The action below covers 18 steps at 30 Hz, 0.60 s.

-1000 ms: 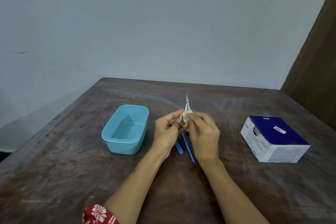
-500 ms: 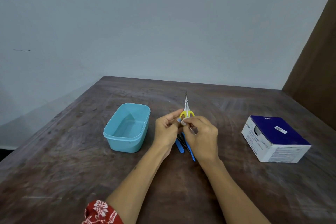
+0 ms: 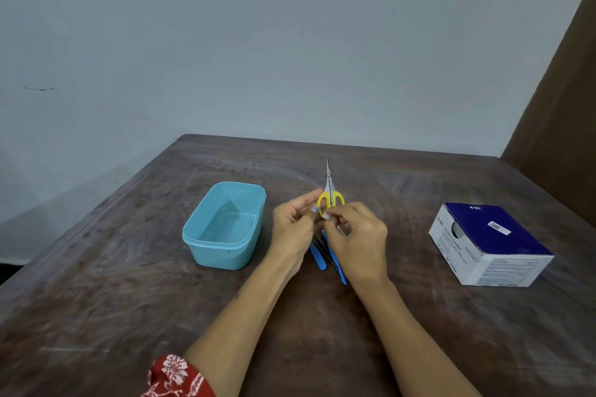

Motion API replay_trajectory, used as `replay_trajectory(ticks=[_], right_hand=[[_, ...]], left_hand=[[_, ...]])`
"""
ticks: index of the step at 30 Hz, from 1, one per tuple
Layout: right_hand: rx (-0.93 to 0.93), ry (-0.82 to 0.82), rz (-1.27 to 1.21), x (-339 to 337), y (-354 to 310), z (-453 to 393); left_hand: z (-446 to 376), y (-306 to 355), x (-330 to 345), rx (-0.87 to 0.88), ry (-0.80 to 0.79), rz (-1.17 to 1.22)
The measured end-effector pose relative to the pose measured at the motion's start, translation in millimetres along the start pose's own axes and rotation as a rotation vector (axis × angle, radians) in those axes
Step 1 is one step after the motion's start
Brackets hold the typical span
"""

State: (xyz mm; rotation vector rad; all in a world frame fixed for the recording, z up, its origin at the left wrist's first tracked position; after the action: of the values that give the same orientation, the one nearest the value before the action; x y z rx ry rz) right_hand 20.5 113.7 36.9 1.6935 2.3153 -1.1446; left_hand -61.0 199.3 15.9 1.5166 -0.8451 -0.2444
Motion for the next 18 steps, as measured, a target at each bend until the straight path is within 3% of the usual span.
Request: replay_trajectory(ticks=[4,10,18], right_hand=[[-0.008,0.084,0.003,-10.4,0.7,-1.0],[-0.006,0.008,0.022,-3.8,0.4,-0.4],[-0.021,0.039,0.011,-4.8,-3.1,-0.4]], left_hand=[[3.4,1.1,8.0,0.013,-0.044,-0.08],[1.2,-1.1,-1.7,0.03,0.016,-0.06],[2.3,-0.1,-0.2,0.041,0.027,-0.054]])
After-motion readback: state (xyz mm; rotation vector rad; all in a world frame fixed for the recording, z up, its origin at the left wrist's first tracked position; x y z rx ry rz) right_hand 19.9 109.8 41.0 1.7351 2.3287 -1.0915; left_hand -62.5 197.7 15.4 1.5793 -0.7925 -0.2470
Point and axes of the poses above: each hand's wrist, its own z-axis away from the middle knuckle, its own x-axis out of the palm, y = z × x, the point moved 7 cm from there along -z, towards the middle knuckle, and after that the axes turned 8 degrees about -y, right-handed, at the moved point
